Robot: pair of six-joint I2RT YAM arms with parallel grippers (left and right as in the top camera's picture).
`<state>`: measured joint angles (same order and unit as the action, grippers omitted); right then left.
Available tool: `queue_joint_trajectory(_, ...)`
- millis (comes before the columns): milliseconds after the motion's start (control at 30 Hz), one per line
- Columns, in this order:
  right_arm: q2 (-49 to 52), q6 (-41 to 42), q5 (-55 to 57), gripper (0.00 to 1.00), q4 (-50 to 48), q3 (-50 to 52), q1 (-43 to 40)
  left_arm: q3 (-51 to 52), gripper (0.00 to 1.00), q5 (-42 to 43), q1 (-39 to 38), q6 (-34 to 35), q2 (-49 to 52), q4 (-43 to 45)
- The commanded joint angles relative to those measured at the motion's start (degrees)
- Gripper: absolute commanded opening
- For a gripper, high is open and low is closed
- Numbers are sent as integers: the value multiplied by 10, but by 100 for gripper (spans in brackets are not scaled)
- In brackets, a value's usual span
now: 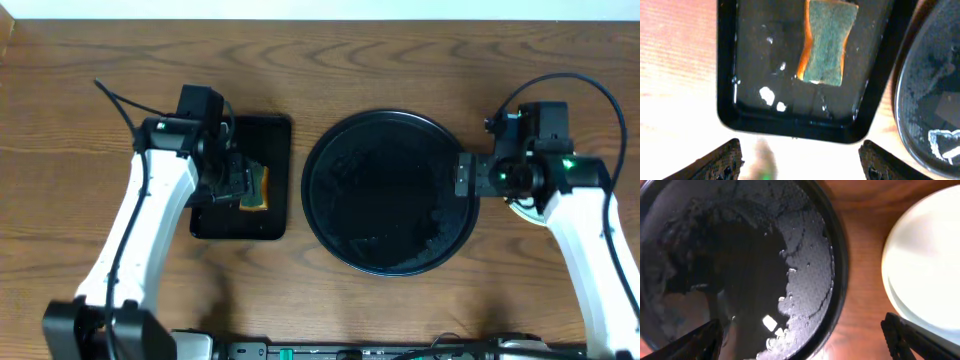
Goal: Clean dirty plates on tray and stack at the side
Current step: 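Open right gripper and withdraw it from the plate stack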
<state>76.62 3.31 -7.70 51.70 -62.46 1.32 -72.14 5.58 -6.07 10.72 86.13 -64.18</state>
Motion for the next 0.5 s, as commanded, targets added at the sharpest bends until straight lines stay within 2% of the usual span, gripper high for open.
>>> queue_joint_trajectory(0, -61, 18, 32, 99, 17, -2, 11, 30, 78, -5, 2, 6, -69, -4)
queue_joint_trajectory(67, -103, 18, 32, 99, 17, 10, 12, 61, 82, -5, 2, 5, -123, 12)
queue_joint_trajectory(333, -318, 24, 32, 99, -41, 131, 20, 207, 84, -5, 2, -4, -400, 115)
queue_joint_trajectory(467, -397, 24, 32, 99, -27, 161, 20, 243, 84, -5, 3, -3, -515, 120)
